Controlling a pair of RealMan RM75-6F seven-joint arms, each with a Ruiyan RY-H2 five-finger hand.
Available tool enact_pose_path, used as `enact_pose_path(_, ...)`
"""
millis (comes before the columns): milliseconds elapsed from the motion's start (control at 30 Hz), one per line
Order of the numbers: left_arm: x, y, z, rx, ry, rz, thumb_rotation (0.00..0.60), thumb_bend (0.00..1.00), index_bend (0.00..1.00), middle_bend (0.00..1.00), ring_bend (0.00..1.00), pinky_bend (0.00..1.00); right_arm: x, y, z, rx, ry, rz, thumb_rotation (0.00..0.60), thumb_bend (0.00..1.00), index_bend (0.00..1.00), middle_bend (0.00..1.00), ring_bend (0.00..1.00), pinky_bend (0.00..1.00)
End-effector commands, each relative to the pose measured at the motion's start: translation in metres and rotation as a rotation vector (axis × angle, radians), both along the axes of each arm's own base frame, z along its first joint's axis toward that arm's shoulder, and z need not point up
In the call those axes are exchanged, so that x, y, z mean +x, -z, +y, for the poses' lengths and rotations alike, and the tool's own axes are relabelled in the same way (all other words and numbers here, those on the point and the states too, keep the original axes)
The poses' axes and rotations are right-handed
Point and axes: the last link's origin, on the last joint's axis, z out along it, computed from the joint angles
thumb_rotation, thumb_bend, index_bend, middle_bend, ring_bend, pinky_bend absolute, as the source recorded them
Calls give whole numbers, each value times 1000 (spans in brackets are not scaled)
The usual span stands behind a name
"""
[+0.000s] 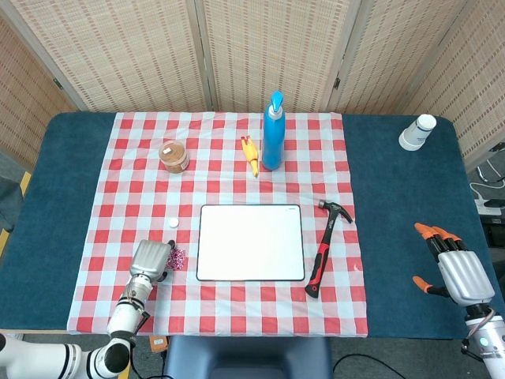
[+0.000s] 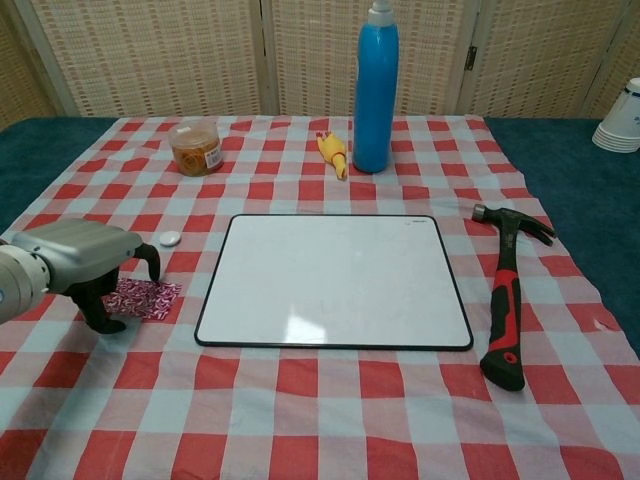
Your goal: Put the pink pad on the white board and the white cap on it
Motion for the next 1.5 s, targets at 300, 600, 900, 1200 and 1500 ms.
enact_pose_path(300,2,1,4,18,3,-3,600,287,429,1000,1000,1000,-1,-1,0,1,1,-1,600,126,0,120,87,184)
enact_pose_path(600,8,-4,6,35,24,-8,600,293,460,1000,1000,1000,-1,-1,-1,0,3,-1,600,126,0,120,87,184)
enact_pose_path(900,45,-11,18,48,106,-7,600,293,460,1000,1000,1000,0,0,-1,3,4,-1,600,125,0,120,86,184)
enact_pose_path(1200,107,30,29,-14,178,2,600,291,459,1000,1000,1000,-2,-5,-1,-13,8,-11,600,126,0,120,87,184)
enact_pose_path(1500,138,75,38,-41,195,20,600,291,456,1000,1000,1000,-3,-9,-2,-13,11,-25,600,126,0,120,87,184)
